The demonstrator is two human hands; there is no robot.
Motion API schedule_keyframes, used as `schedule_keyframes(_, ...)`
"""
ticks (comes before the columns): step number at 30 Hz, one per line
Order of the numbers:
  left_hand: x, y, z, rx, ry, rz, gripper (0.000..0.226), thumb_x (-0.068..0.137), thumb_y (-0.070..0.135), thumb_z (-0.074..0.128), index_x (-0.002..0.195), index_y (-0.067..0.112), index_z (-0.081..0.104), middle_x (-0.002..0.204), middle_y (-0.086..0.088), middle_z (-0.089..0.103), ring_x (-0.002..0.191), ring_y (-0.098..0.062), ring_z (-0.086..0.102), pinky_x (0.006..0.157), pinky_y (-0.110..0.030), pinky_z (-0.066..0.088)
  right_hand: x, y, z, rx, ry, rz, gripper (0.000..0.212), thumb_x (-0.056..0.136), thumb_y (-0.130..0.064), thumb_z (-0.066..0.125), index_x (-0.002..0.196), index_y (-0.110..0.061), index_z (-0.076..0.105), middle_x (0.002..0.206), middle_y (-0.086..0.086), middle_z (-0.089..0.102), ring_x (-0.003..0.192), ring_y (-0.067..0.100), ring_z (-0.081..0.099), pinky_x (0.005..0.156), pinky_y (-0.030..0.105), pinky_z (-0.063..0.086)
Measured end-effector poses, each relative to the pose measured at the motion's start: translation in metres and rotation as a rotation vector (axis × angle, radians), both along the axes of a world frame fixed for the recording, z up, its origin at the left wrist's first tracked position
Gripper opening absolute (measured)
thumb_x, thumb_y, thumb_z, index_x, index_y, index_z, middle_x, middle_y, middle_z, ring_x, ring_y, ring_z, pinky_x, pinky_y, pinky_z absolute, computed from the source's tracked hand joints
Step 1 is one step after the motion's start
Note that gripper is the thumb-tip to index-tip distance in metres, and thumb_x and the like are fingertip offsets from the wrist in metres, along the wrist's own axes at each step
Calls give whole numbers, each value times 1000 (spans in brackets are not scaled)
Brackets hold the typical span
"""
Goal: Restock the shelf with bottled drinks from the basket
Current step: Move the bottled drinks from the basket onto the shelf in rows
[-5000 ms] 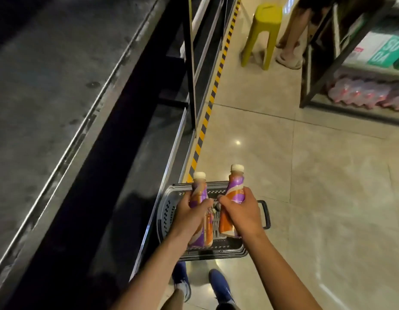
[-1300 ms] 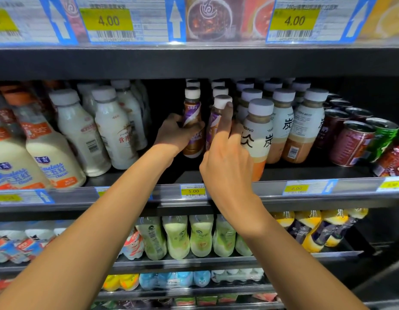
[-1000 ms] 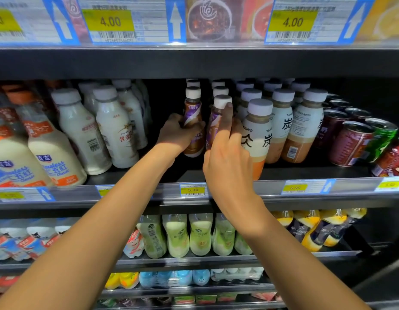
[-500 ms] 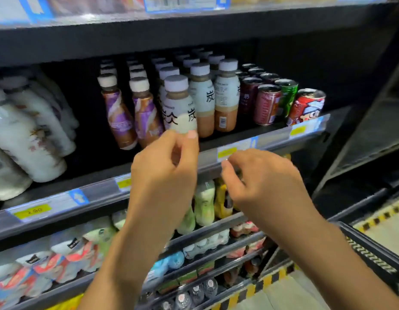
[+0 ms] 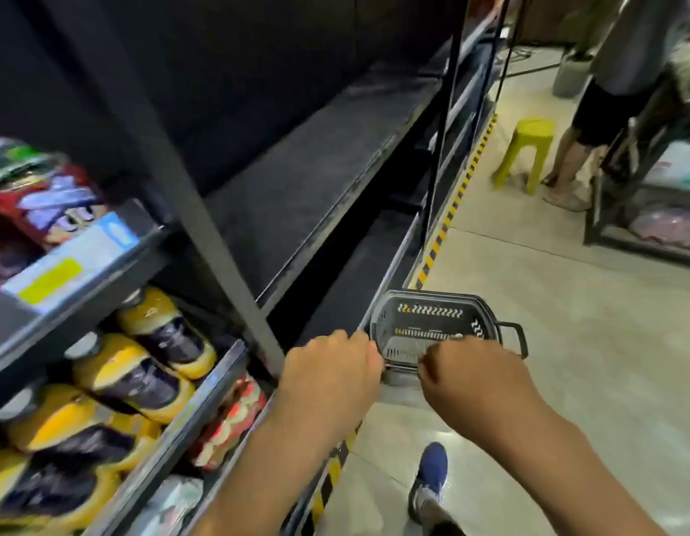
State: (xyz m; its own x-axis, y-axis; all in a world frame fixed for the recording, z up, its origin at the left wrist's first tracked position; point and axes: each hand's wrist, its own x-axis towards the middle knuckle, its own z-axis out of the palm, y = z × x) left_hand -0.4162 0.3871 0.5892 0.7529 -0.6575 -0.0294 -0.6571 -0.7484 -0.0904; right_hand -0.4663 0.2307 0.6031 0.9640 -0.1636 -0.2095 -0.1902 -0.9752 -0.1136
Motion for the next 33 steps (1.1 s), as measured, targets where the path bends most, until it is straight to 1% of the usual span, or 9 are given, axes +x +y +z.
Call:
schedule_keyframes(1,18,-26,-9,38,43,8,3,86,12,58,88,14,60,80,-5,58,67,-29,63,51,-33,41,11,-25,-14,12,25,-39,27,97,-33,39,82,-19,55,105,5,69,99,31,66,70,31,43)
schedule_keyframes(4,63,-103,-55,143,240,59,19,63,17,77,61,19,59,53,1,54,39,-26,54,37,-26,37,48,-101,-61,23,124,-158,24,95,-28,42,100,-21,64,109,5,70,100,31,66,75,33,50)
schedule_keyframes(7,108,-166,-108,131,295,24,13,84,19,52,84,17,65,76,-2,63,67,-30,66,53,-30,39,80,-168,-105,41,261,-262,30,96,-32,41,109,-22,66,113,4,70,104,28,66,80,33,51)
schedule_keyframes(10,139,-210,-143,143,399,-14,11,77,28,69,82,19,63,78,-3,63,70,-28,63,56,-31,45,105,-219,-148,81,359,-310,34,99,-36,40,107,-19,68,114,5,69,105,27,65,82,32,50)
schedule_keyframes(13,172,-240,-204,41,626,146,29,99,37,39,101,19,61,109,-3,67,102,-26,63,81,-32,47,131,-261,-200,166,419,-380,40,102,-42,36,109,-19,68,115,5,69,105,25,65,82,31,50)
schedule_keyframes(18,219,-277,-306,88,758,202,34,100,39,32,101,19,60,113,-4,67,105,-27,62,81,-33,44,179,-297,-305,335,451,-553,41,102,-40,37,100,-16,69,109,11,71,102,30,65,81,33,49)
schedule_keyframes(25,296,-339,-530,110,898,292,38,103,35,32,100,16,64,111,-9,69,106,-30,63,88,-36,48,253,-330,-513,517,458,-711,42,103,-39,37,106,-15,71,108,11,72,100,30,67,83,35,52)
schedule_keyframes(29,328,-373,-685,42,1026,346,30,103,32,36,89,22,60,86,1,63,85,-21,66,77,-35,53,312,-356,-651,569,502,-751,33,100,-40,48,96,-13,68,93,6,70,85,23,67,77,34,56)
schedule_keyframes(33,347,-396,-830,13,1031,393,35,93,31,58,127,29,52,117,1,60,107,-21,61,90,-40,53,366,-389,-786,759,442,-1120,27,96,-38,61,87,-13,55,76,0,58,59,9,51,48,23,37)
